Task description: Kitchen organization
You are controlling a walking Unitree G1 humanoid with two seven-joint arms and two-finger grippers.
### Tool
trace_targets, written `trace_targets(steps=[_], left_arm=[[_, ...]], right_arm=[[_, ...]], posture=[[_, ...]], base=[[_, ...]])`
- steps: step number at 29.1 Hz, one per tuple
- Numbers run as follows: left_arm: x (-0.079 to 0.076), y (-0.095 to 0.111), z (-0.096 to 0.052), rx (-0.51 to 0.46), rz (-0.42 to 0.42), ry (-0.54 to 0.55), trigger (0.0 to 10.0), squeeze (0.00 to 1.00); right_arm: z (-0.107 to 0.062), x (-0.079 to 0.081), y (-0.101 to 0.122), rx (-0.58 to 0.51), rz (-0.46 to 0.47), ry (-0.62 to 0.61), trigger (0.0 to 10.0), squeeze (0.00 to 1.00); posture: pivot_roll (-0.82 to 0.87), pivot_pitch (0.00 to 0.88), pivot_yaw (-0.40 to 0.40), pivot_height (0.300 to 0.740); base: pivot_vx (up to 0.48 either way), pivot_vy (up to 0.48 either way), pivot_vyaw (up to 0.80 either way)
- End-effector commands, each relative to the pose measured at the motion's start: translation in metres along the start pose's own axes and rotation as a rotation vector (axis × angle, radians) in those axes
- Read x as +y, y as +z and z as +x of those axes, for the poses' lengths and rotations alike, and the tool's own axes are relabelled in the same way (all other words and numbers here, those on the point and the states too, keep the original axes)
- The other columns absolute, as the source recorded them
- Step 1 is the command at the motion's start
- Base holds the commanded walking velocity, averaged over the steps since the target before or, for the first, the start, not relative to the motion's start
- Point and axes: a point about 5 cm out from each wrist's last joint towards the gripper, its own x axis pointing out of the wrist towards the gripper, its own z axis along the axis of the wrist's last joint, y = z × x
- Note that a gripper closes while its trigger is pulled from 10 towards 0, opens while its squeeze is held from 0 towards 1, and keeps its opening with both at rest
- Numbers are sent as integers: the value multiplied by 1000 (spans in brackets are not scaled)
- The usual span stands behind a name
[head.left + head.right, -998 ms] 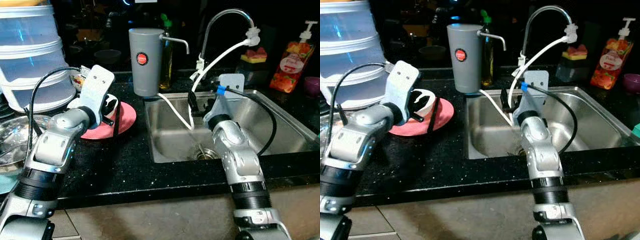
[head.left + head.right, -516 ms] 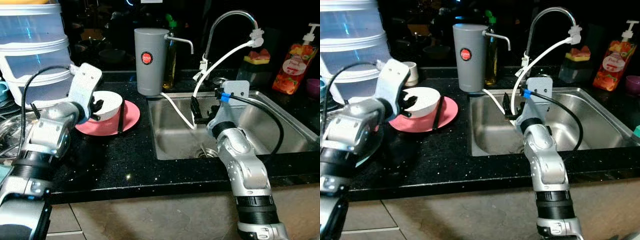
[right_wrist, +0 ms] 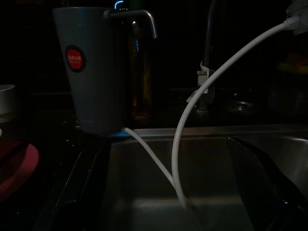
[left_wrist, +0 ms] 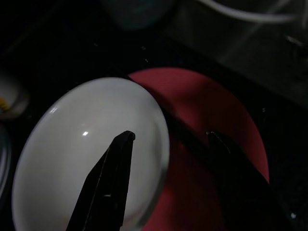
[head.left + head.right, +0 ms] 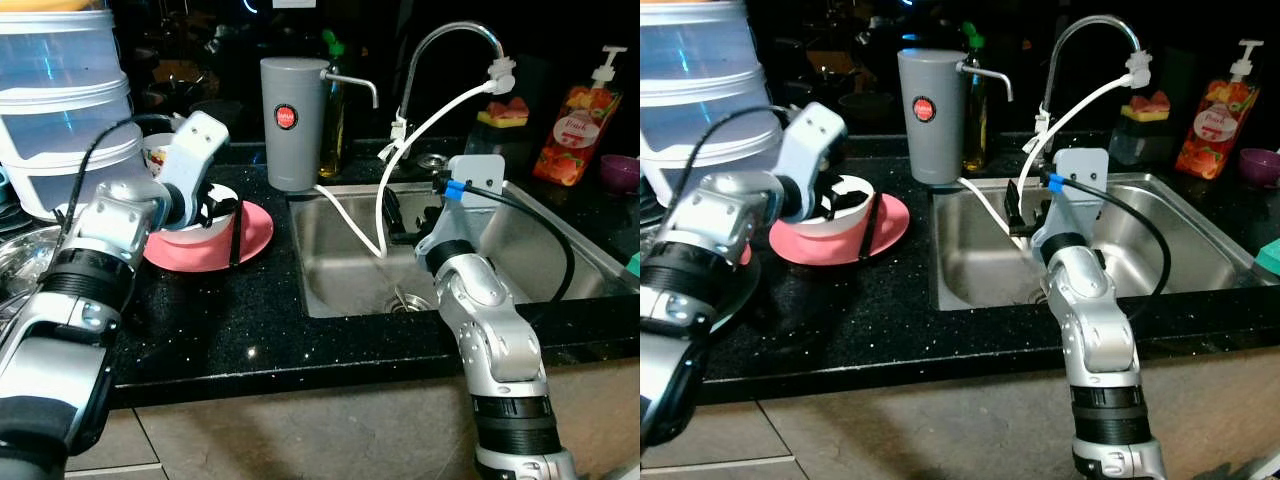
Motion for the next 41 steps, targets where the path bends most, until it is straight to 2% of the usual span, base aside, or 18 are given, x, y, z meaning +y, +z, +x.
trace_targets(steps=[1, 4, 7, 16, 19, 20, 21, 22, 23, 35, 37, 38, 40, 41], left_arm=[[5, 1, -3, 20, 35, -26, 10000, 0], [2, -1, 0, 43, 66, -64, 10000, 0], [0, -6, 5, 79, 103, -52, 10000, 0], [-5, -21, 13, 143, 130, -53, 10000, 0], [-5, -27, 15, 160, 153, -22, 10000, 0], [-4, -30, 15, 169, 184, 22, 5882, 0], [-4, -30, 15, 169, 184, 22, 5882, 0], [-3, -31, 16, 173, 197, 38, 2235, 0], [-3, -32, 16, 174, 212, 48, 0, 0], [-2, -41, 15, 129, 220, 82, 0, 0], [3, -35, 13, 85, 325, 176, 0, 0], [5, -25, 12, 26, 420, 234, 10000, 0], [2, -8, 9, -87, 587, 286, 10000, 0], [2, -8, 9, -87, 587, 286, 10000, 0]], right_arm=[[-2, 3, 2, -5, 20, 9, 10000, 0], [-2, 3, 2, 0, 21, 10, 10000, 0], [-2, 4, 0, 5, 22, 13, 10000, 0], [-3, 5, -1, 8, 29, 14, 10000, 0], [-3, 7, 0, 4, 32, 19, 10000, 0], [-3, 7, 0, 2, 32, 18, 10000, 0], [-3, 7, 0, 2, 32, 18, 10000, 0], [-3, 6, 0, 2, 31, 18, 10000, 0], [-3, 6, 0, 2, 30, 16, 10000, 0], [-3, 6, 1, -8, 35, 16, 10000, 0], [-2, 6, 1, -7, 37, 16, 10000, 0], [-2, 6, 1, -9, 42, 16, 10000, 0], [-3, 7, 1, -11, 74, 19, 10000, 0], [-3, 7, 1, -11, 74, 19, 10000, 0]], posture=[[116, 83, 7, 740], [117, 81, 7, 740], [117, 72, 11, 740], [119, 64, 13, 740], [115, 61, 14, 740], [113, 56, 15, 740], [113, 56, 15, 740], [113, 56, 15, 740], [111, 49, 18, 740], [128, 52, 12, 740], [130, 53, 14, 740], [132, 52, 16, 740], [130, 54, 12, 740], [130, 54, 12, 740]], base=[[0, 0, 0], [0, 0, 0], [0, 0, 0], [0, 0, 0], [0, 0, 0], [0, 0, 0], [0, 0, 0], [0, 0, 0], [0, 0, 0], [0, 0, 0], [0, 0, 0], [0, 0, 0], [0, 0, 0], [0, 0, 0]])
